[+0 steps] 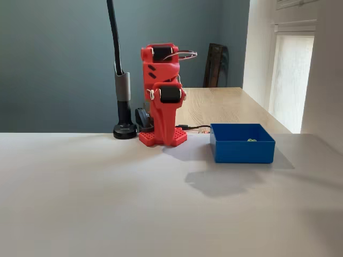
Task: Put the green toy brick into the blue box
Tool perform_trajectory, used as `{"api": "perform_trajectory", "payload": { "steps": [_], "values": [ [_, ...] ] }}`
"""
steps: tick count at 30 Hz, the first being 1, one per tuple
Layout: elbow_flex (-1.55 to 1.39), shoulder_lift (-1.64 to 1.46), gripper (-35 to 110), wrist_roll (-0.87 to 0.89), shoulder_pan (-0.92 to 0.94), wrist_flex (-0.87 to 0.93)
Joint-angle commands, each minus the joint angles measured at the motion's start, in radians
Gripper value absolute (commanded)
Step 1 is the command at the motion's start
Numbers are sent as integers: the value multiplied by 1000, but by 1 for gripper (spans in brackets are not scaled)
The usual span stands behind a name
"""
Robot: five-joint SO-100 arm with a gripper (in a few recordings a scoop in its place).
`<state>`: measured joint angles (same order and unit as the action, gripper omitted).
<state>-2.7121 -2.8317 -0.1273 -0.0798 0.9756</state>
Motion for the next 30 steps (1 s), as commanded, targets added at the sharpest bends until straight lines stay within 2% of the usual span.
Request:
{"api": "perform_trajectory", "payload": {
  "steps": [1,14,30],
  "values": [
    [-121,-160,0,-2,12,-18],
    [-379,-394,0,-40,61,-31],
    [-390,-431,0,-9,58,-31]
  ]
}}
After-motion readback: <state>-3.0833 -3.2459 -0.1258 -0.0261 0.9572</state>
